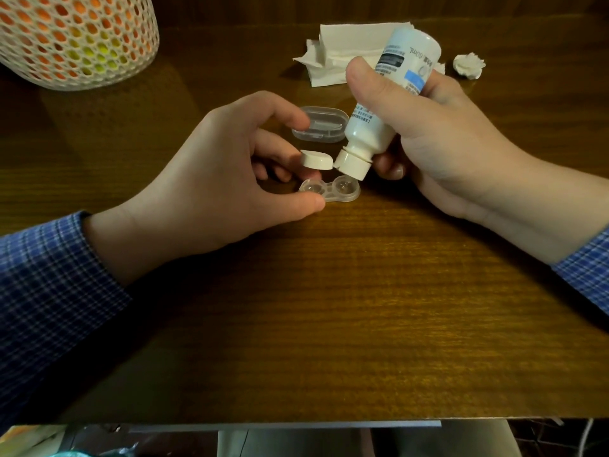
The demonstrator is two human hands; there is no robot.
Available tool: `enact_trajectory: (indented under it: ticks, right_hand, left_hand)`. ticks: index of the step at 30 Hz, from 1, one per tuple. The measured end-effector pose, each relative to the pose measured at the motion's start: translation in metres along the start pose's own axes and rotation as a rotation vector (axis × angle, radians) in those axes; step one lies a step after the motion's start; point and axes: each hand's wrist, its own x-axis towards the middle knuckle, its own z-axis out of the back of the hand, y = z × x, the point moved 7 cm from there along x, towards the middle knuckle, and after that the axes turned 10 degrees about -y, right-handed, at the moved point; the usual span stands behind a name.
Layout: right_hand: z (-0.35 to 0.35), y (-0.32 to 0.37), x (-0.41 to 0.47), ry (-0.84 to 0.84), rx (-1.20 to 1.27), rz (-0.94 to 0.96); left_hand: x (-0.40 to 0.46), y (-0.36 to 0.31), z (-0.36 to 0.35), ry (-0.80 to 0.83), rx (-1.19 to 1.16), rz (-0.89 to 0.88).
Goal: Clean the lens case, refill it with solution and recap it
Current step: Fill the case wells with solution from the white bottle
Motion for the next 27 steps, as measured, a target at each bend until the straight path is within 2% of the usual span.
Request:
enact_trajectory:
  ticks: [9,27]
  right_hand:
    - [0.0045,-0.0028,0.0042,-0.049,0.095,-0.086]
    - [0.0018,-0.0022,0.0025,-0.053,0.041,-0.082]
  left_hand:
    - [0.0021,-0.0002,0.0008,0.012,-0.001,0.009]
    - [0.0019,0.0001,0.0004,0.006,0.002,0.007]
